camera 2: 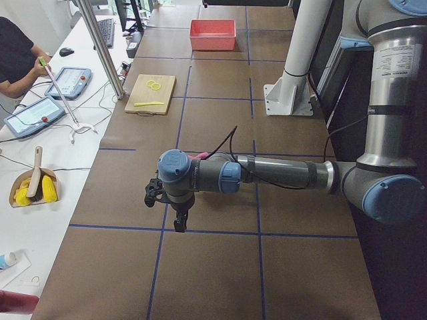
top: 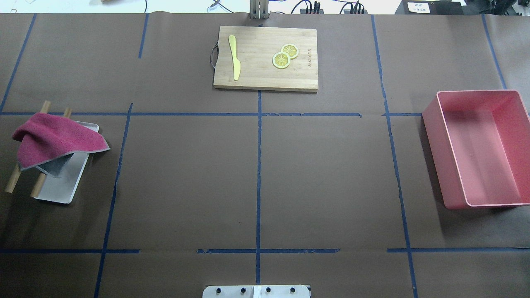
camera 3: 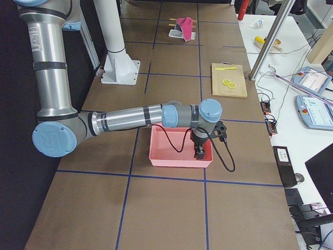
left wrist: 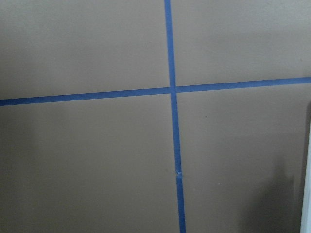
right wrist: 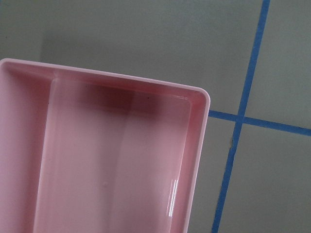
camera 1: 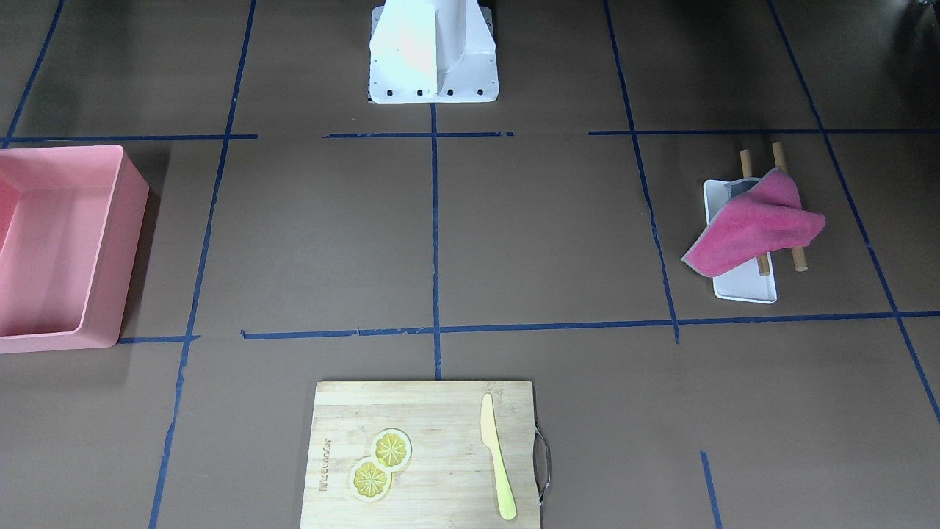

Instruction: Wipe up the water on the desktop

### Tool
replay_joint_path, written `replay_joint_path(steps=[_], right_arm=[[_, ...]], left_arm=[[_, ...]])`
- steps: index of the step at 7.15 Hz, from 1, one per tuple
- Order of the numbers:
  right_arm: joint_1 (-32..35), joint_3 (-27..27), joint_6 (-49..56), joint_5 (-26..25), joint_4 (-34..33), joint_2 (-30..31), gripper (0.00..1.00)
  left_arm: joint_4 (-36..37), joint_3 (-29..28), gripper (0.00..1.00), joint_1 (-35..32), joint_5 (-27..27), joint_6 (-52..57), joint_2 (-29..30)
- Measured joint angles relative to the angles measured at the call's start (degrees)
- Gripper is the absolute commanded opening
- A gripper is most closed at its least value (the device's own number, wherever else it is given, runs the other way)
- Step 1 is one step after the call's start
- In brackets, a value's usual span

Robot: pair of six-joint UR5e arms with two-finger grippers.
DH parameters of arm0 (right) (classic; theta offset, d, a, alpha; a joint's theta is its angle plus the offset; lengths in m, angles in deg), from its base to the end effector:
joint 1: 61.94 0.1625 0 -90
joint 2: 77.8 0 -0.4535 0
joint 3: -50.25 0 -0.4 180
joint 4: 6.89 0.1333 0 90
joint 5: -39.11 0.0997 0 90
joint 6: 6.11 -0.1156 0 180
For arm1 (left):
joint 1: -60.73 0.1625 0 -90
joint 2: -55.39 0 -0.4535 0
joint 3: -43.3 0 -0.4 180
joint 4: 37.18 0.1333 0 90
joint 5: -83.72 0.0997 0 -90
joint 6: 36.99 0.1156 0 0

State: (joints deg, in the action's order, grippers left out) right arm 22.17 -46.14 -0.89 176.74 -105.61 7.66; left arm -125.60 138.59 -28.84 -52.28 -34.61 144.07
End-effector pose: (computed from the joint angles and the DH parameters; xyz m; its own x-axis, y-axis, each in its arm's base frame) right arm -0.0069 -0.5334 0.6127 0.6553 -0.1875 0.7317 0.1628 0.9810 0.1056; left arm -0.0465 -0.4919 0.6643 0.6935 0.0767 -0.7164 -0.0363 0.9968 0.0715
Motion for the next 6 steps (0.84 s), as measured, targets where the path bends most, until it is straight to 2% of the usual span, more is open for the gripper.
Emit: replay_joint_path(steps=[6], right_arm=[[0.00,0.35,-0.01,-0.08,0.00,0.36,1.00]], left_arm=[[-0.60,0.49,1.00,0.23,-0.03,-0.06,-0.79]])
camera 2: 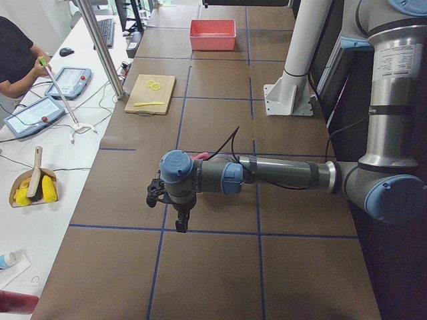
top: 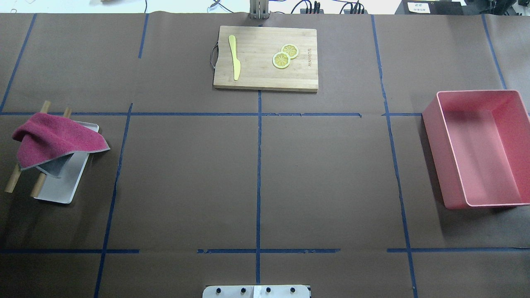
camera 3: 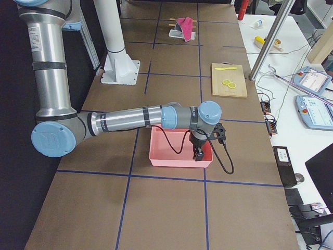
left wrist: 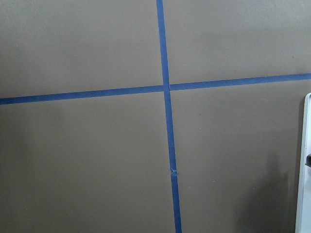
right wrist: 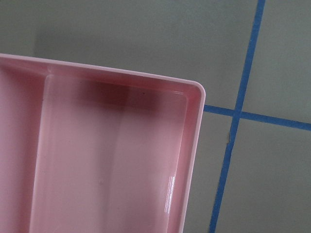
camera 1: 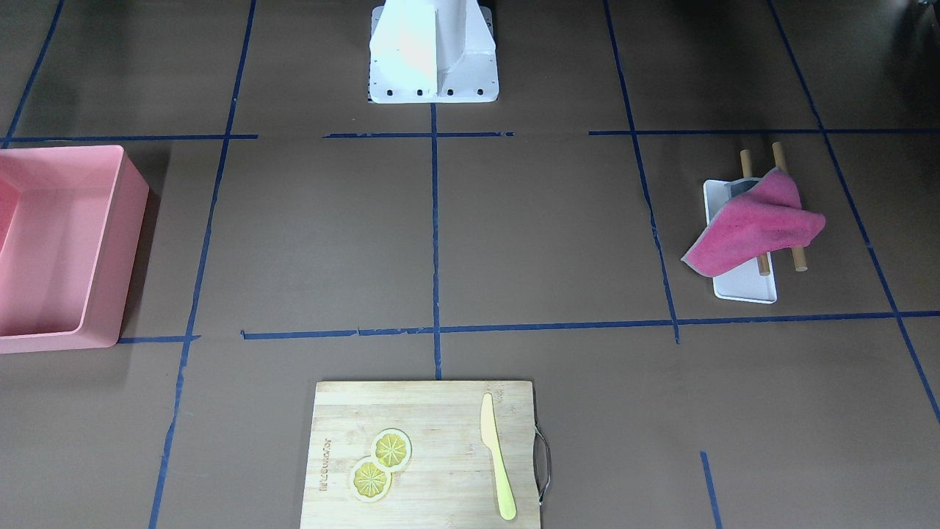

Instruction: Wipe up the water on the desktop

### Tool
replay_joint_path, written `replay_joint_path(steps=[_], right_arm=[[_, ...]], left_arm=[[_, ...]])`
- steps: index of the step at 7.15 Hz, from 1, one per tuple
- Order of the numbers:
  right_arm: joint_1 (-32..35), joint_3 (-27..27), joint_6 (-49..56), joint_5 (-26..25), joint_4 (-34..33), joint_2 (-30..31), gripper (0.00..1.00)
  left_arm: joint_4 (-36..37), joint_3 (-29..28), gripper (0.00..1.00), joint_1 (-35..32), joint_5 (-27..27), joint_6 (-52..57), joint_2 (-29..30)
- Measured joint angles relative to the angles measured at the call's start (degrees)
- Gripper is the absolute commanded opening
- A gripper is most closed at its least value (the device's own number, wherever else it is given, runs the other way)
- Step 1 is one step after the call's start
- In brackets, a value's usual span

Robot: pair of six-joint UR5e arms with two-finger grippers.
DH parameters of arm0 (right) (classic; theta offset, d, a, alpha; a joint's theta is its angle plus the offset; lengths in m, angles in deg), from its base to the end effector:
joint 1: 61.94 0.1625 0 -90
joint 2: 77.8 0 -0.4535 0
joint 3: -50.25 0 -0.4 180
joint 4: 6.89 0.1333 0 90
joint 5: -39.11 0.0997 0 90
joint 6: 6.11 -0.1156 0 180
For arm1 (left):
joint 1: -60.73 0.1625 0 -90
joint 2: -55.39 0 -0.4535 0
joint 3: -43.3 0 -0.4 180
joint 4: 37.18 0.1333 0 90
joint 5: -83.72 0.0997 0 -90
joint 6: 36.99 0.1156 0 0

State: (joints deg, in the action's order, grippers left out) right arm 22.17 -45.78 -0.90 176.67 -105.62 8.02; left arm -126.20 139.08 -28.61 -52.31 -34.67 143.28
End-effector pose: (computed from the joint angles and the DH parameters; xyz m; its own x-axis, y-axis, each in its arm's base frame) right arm -0.0065 -0.5305 0.6193 0.6572 -0.1781 0.7323 0.1629 0.9823 0.0927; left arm -0.0445 -0.4864 0.6656 0.6928 0.0822 -0.7164 -0.0396 0.9963 0.0760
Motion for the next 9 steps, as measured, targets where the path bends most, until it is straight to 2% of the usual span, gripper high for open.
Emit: replay_joint_path(steps=[3,6,7,9], right_arm=[[0.00,-0.24,0.05,0.07,0.02,-0.06,1.00],[-0.10,-0.18,0.06,0.08,0.02,-0.28,1.00],[-0.14,-0.24,0.06,0.08,0.02,-0.34,1.00],[-0.23,-0.27,0.00,0.10,0.02,-0.44,1.00]], left_arm=[[0.08,-0.29,1.00,0.48,-0.17,-0.23,-0.33],[-5.07,1.11,1.00,1.33,-6.65,-2.25,-1.43],[-7.76,2.12,0.98,3.97,-7.25,-7.09,-1.24],[-11.46,4.50,0.95,12.16,-5.01,-18.22,0.55]])
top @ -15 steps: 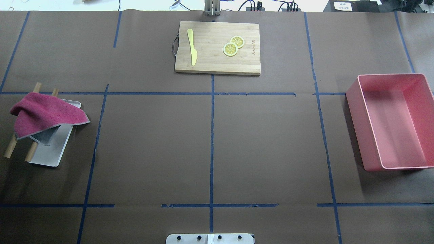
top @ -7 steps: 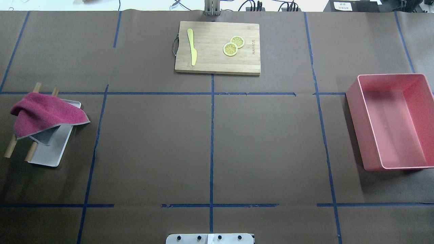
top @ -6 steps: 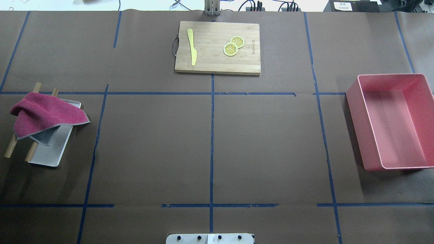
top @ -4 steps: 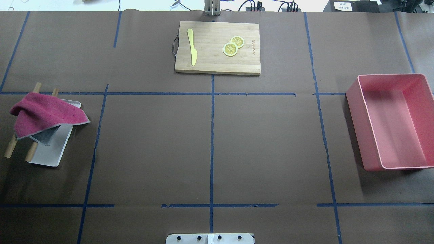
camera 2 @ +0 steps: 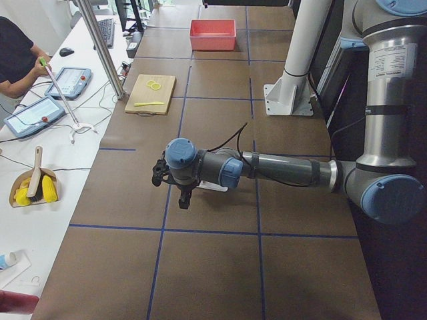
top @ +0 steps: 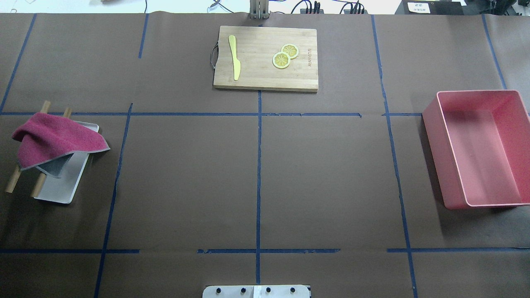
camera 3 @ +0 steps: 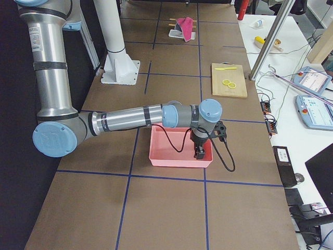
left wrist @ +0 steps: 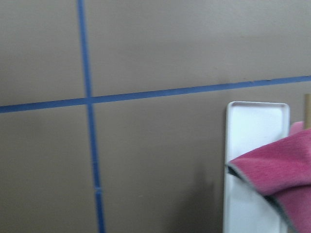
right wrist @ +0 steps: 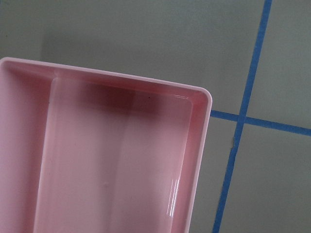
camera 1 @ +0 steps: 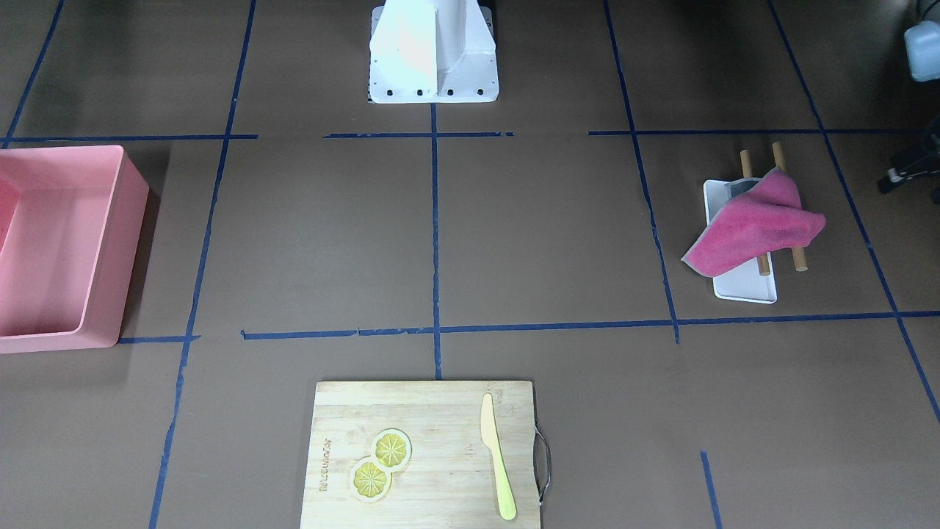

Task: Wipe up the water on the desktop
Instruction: 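Reach the left gripper down and grasp the pink cloth on the white tray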

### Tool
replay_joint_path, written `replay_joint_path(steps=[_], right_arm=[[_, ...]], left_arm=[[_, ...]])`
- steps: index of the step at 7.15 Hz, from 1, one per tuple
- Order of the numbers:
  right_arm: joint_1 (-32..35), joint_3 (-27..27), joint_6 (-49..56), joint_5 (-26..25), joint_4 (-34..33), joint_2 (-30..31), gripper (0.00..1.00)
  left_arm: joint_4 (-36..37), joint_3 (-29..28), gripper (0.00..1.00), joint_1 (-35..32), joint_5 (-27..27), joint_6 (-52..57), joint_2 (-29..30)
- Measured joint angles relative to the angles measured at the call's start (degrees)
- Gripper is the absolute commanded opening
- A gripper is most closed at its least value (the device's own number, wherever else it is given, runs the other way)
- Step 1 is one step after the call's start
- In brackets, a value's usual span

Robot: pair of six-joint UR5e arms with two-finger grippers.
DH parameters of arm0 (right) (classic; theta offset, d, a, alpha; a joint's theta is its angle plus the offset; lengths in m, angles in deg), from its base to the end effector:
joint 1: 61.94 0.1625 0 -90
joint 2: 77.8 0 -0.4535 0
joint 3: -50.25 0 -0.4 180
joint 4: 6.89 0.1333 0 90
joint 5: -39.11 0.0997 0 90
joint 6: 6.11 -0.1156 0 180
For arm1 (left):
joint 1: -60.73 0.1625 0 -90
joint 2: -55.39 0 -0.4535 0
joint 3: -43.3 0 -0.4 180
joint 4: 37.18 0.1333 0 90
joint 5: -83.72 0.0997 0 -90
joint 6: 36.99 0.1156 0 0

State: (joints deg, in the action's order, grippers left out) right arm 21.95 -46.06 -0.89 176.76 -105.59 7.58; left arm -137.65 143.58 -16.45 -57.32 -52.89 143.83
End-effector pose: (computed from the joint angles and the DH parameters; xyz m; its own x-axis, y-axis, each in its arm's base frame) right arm -0.0090 -0.5340 0.6126 0.6543 -0.1903 0.7319 0.1666 0.9803 0.1059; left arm 0.0689 -0.4982 0.5911 0.5925 0.1216 -0.7963 -0.0491 0.9922 0.1149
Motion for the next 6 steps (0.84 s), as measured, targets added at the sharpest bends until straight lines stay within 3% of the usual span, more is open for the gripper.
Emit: replay_joint_path(steps=[4,5,6], right_arm=[[-0.31,0.43,-0.03,0.93,0.00,-0.04,1.00],[-0.43,0.59,-0.03,1.11,0.00,-0.04,1.00],[-0.53,0.75,-0.01,1.18,0.00,-0.04,1.00]], left_arm=[[-1.29,0.62,0.87,7.76,2.19,-6.17,3.99],[-1.32,0.54,0.80,8.81,2.19,-6.25,4.18],[-1.36,0.38,0.66,9.67,2.17,-6.26,4.29]])
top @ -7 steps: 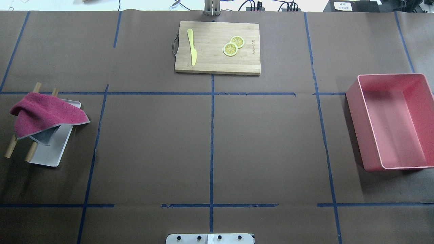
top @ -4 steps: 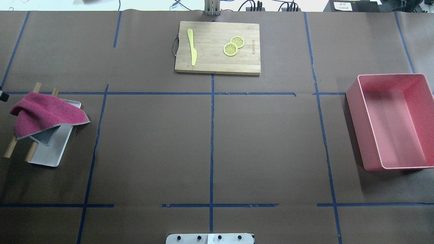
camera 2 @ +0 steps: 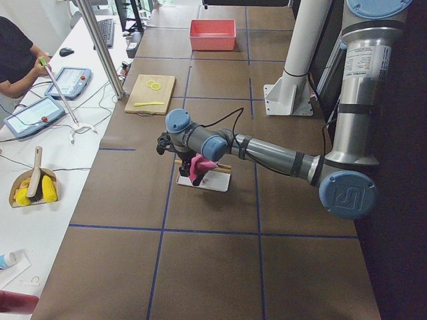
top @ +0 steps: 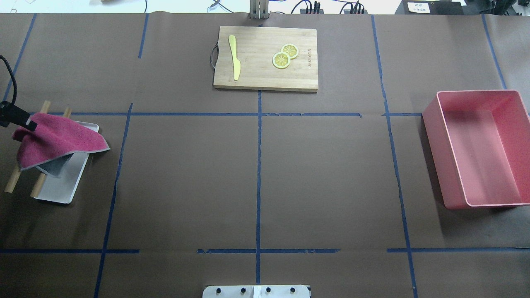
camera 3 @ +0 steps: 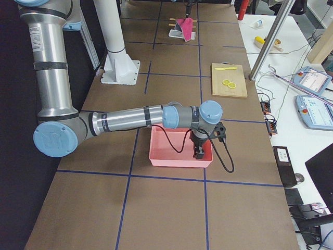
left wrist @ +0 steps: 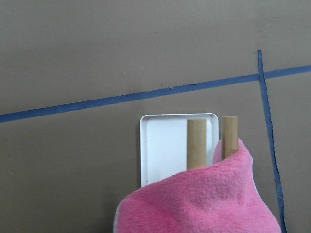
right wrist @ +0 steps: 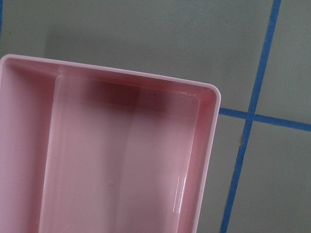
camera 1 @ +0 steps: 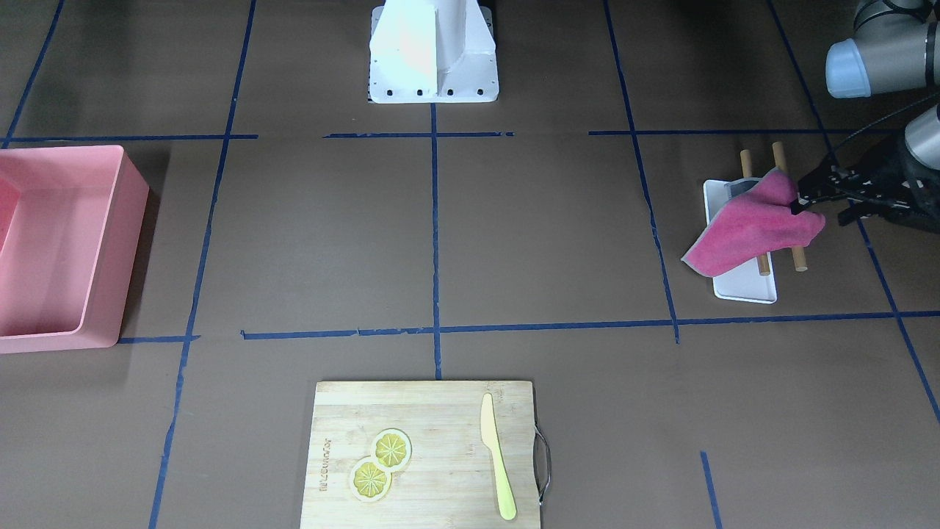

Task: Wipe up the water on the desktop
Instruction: 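Reach the left gripper down and grasp the pink cloth on the white tray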

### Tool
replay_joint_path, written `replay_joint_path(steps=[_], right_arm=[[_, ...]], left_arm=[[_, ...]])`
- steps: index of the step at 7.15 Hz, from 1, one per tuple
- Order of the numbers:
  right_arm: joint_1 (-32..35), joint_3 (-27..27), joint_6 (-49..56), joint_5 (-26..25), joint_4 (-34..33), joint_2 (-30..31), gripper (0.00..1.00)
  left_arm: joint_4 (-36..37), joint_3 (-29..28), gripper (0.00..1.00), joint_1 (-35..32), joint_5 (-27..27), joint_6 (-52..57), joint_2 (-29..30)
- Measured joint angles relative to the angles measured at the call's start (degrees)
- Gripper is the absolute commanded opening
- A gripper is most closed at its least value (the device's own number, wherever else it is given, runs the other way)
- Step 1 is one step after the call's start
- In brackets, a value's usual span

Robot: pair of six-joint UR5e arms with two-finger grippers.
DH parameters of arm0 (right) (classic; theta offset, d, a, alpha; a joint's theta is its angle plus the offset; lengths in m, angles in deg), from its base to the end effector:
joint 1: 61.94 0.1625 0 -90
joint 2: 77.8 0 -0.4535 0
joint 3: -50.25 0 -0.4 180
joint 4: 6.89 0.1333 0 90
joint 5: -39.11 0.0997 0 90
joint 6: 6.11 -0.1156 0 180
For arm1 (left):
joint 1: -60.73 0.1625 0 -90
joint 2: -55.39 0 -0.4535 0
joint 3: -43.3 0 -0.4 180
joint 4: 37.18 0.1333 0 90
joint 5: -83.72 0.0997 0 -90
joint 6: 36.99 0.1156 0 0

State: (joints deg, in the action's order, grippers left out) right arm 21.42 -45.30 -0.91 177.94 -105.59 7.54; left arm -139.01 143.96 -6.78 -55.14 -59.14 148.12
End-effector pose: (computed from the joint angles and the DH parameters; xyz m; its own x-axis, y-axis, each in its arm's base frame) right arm -0.0156 -0.5340 0.6170 0.6384 -0.1854 0.7470 0.1742 0.9802 0.0944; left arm 0.1613 -0.5105 0.5492 0.5798 0.1925 -0.7917 -0.1376 0.9809 0.1378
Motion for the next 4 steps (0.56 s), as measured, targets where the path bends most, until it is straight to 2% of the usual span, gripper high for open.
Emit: replay_joint_path(steps=[2,3,4], right_arm=[[-0.09,0.12,0.00,0.03,0.00,0.00,1.00],[-0.14,0.16,-0.01,0.03,0.00,0.00,1.00],[-0.17,0.18,-0.02,0.04,0.00,0.00,1.00]], left_arm=[[0.03,-0.34,0.14,0.56,-0.03,-0.04,0.44],[0.07,-0.44,0.05,0.59,-0.06,-0.11,0.68],[0.14,-0.50,0.00,0.61,-0.08,-0.14,0.84]])
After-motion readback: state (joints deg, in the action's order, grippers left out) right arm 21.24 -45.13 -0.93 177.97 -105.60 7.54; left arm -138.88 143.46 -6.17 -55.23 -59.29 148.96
